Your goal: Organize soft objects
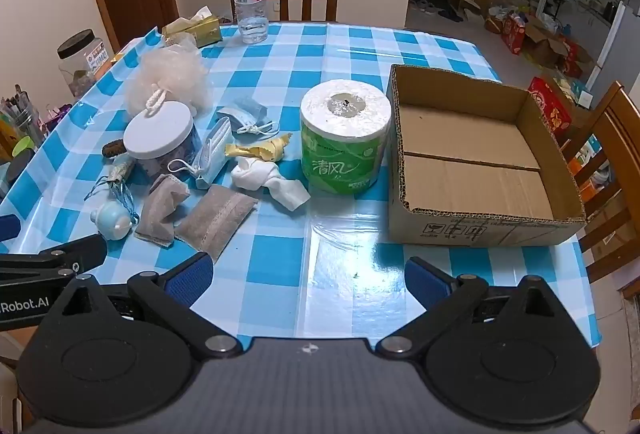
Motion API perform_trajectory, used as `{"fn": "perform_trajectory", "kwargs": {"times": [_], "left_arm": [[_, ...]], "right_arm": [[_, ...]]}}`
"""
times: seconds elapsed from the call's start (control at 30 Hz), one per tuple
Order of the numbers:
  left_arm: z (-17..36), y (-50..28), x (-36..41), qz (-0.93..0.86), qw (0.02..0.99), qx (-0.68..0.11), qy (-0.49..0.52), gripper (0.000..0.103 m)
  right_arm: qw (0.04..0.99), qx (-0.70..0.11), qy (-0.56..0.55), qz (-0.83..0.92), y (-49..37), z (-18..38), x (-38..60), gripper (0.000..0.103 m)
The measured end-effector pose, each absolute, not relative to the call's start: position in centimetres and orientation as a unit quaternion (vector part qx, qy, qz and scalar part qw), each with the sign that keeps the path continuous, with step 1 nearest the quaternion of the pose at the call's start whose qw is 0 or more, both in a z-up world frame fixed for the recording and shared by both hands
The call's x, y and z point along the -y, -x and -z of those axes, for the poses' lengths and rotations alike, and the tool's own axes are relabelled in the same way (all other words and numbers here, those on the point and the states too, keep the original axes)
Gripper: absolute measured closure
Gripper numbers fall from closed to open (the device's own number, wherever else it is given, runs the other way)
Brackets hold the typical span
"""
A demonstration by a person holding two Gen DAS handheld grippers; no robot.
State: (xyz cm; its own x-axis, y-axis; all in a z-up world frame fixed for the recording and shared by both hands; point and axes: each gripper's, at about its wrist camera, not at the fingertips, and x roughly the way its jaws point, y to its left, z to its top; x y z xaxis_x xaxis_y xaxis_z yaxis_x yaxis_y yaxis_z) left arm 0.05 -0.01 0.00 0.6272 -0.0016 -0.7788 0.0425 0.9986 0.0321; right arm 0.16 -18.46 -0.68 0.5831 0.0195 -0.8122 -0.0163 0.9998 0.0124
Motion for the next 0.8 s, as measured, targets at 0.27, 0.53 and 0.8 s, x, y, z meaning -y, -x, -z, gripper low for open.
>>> {"fn": "perform_trajectory", "kwargs": {"times": [0.27,0.53,0.8], "left_arm": [[0.17,-0.57,0.03,0.016,0.901,-0.433,-0.022,0.001],[-0.08,0.10,0.08,0.015,0.904,-0.428,-0.020,0.001],[-0.07,0.13,0.12,0.015,0.904,-0.427,-0.020,0.001]], "right_arm": [[0.890,-0.456,-0.017,-0.015,0.04,0.58,18.94,0.000],[0.890,-0.455,-0.009,-0.014,0.05,0.52,18.95,0.000],[0.891,-0.454,-0.008,-0.014,0.02,0.23,19.00,0.000]]}}
